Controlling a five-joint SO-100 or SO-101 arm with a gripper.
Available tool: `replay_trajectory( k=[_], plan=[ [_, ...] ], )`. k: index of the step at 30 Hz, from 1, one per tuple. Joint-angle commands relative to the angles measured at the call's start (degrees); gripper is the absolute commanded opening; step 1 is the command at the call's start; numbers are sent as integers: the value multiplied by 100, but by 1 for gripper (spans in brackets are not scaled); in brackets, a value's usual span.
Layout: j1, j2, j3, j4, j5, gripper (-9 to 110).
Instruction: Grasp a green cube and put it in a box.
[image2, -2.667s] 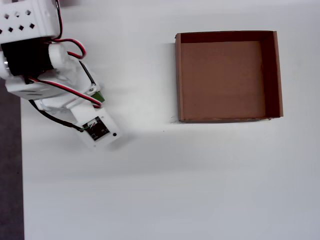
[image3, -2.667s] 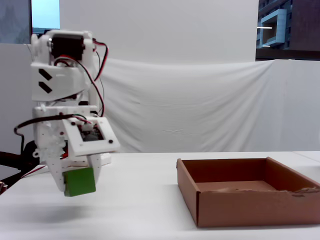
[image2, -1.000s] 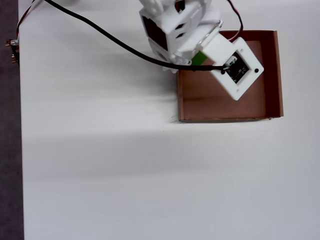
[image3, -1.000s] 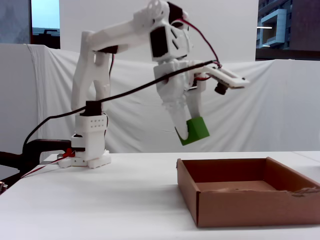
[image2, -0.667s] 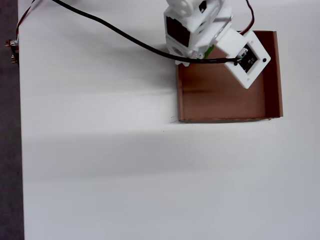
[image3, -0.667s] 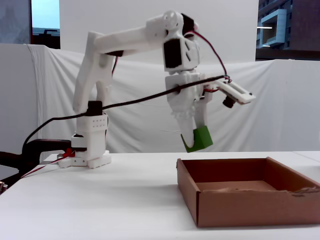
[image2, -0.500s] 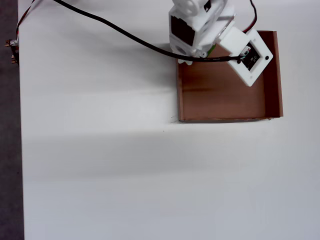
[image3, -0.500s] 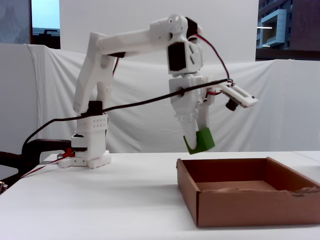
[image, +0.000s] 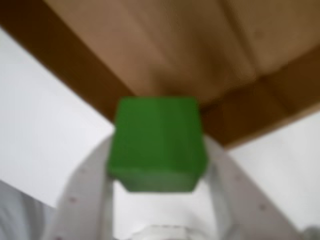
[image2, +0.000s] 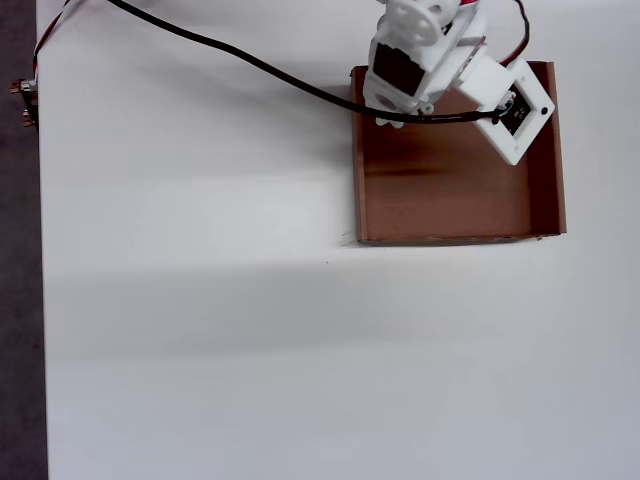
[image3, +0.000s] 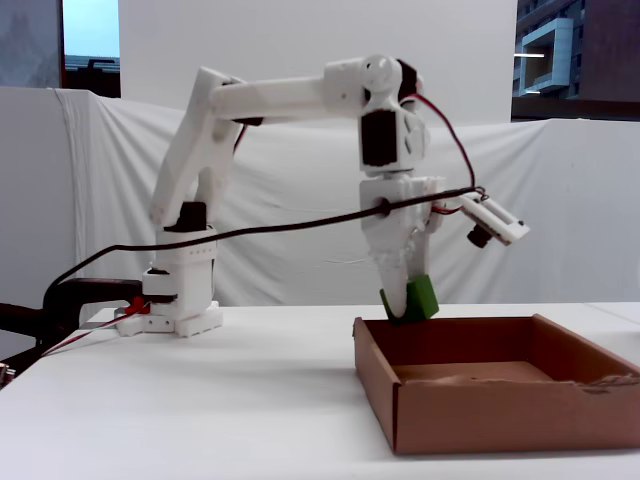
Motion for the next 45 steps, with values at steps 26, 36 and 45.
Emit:
replay_trajectory(
  k=[26,36,45],
  plan=[
    [167,-606,149,-571,9,16],
    [220,-624,114,-615,9,21],
    [413,272,422,-396,9,21]
  ],
)
